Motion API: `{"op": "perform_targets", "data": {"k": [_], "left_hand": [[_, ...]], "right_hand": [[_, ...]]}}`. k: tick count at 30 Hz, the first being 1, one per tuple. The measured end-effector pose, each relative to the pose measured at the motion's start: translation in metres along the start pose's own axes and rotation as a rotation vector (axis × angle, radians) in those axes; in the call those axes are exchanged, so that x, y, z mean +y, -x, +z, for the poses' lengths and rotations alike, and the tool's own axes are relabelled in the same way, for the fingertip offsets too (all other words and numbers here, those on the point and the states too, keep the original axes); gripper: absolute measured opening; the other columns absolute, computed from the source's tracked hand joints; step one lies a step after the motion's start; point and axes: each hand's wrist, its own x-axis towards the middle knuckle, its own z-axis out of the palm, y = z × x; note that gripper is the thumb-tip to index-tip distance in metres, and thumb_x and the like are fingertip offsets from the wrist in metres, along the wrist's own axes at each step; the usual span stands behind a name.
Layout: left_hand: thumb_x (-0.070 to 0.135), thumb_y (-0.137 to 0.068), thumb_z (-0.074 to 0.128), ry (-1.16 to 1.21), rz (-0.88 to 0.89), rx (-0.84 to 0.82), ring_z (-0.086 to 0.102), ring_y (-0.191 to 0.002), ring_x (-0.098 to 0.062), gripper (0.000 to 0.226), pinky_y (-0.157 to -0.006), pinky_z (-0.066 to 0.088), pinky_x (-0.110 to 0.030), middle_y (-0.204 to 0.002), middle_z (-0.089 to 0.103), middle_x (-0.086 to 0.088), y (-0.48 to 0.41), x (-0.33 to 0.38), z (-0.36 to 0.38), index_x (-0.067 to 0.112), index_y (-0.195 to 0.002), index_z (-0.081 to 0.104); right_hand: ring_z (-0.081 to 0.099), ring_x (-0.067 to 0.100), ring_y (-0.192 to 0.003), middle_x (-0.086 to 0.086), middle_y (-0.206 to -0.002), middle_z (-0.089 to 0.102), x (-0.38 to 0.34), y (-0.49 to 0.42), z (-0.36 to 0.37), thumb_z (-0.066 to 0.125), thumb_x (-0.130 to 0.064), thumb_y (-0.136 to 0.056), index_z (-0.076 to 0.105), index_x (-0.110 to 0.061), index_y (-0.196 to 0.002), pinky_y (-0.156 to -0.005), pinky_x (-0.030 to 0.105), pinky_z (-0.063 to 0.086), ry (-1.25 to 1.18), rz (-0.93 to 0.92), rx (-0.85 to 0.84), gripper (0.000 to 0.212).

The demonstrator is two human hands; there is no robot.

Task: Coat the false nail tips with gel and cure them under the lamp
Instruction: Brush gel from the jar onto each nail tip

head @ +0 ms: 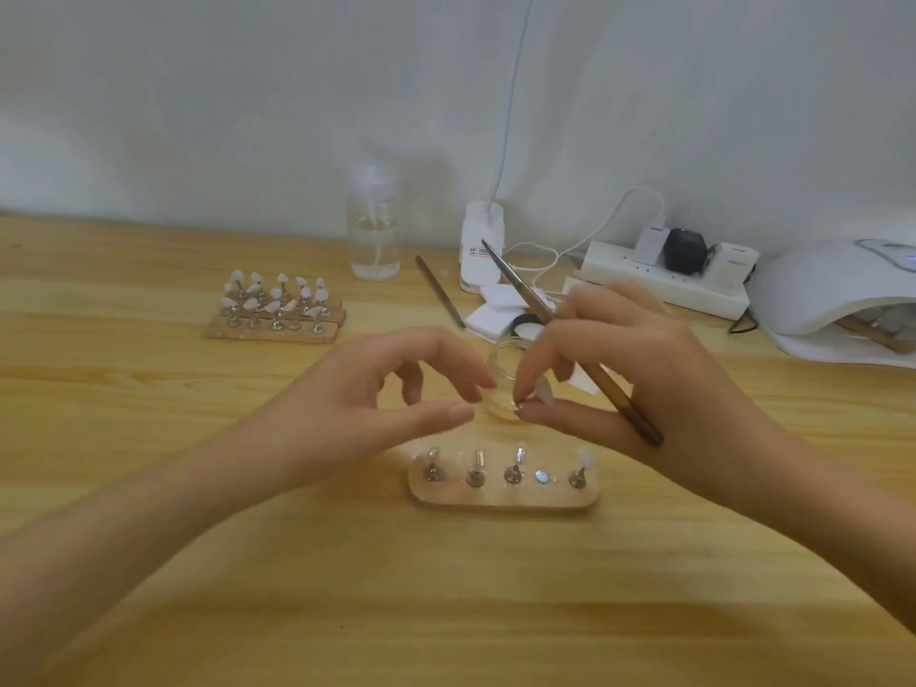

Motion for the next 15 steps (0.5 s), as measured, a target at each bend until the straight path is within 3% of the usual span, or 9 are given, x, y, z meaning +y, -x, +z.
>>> {"op": "perform_targets", "data": {"k": [3,6,9,12,15], "left_hand": [[0.044,-0.081,0.063,0.212,0.005,-0.142,0.053,-0.072,0.001,0.016,-0.070,0.042,-0.017,-0.089,0.068,0.023,-0.013,0.006,-0.001,0.041,-0.094,0.071],[0.034,-0.085,0.063,0.444,0.016,-0.170,0.050,-0.066,0.000,0.015,-0.066,0.043,-0.012,-0.085,0.070,0.016,-0.024,0.003,-0.002,0.033,-0.095,0.074],[0.033,-0.085,0.064,0.580,-0.019,-0.180,0.044,-0.061,-0.004,0.018,-0.062,0.041,-0.012,-0.086,0.071,0.010,-0.034,-0.003,0.000,0.029,-0.097,0.077],[0.032,-0.088,0.066,0.660,-0.039,-0.125,0.044,-0.059,-0.002,0.014,-0.060,0.042,-0.011,-0.086,0.070,0.012,-0.042,-0.012,0.004,0.030,-0.097,0.076],[0.031,-0.087,0.072,0.699,-0.118,0.056,0.045,-0.057,-0.002,0.009,-0.056,0.042,-0.010,-0.096,0.073,0.008,-0.046,-0.022,0.006,0.031,-0.095,0.076]], "right_hand": [[0.046,0.018,-0.083,-0.006,-0.080,0.051,-0.008,-0.015,-0.001,0.072,-0.036,-0.087,0.072,-0.022,-0.086,-0.077,0.027,0.038,-0.062,-0.002,0.029,0.014],[0.046,0.017,-0.082,-0.010,-0.079,0.049,-0.009,-0.022,-0.004,0.073,-0.029,-0.084,0.071,-0.021,-0.086,-0.078,0.023,0.038,-0.087,0.013,0.059,0.009],[0.047,0.016,-0.083,-0.013,-0.079,0.049,-0.005,-0.025,-0.007,0.072,-0.034,-0.085,0.071,-0.024,-0.087,-0.077,0.018,0.036,-0.086,0.025,0.056,0.010],[0.052,0.010,-0.087,-0.014,-0.089,0.060,0.008,-0.025,-0.013,0.071,-0.033,-0.086,0.069,-0.029,-0.109,-0.079,0.018,0.041,-0.133,0.098,-0.020,0.023],[0.062,0.010,-0.082,-0.007,-0.095,0.071,0.025,-0.023,-0.025,0.059,-0.014,-0.096,0.065,-0.024,-0.124,-0.071,0.023,0.049,-0.320,0.194,0.016,0.030]]}}
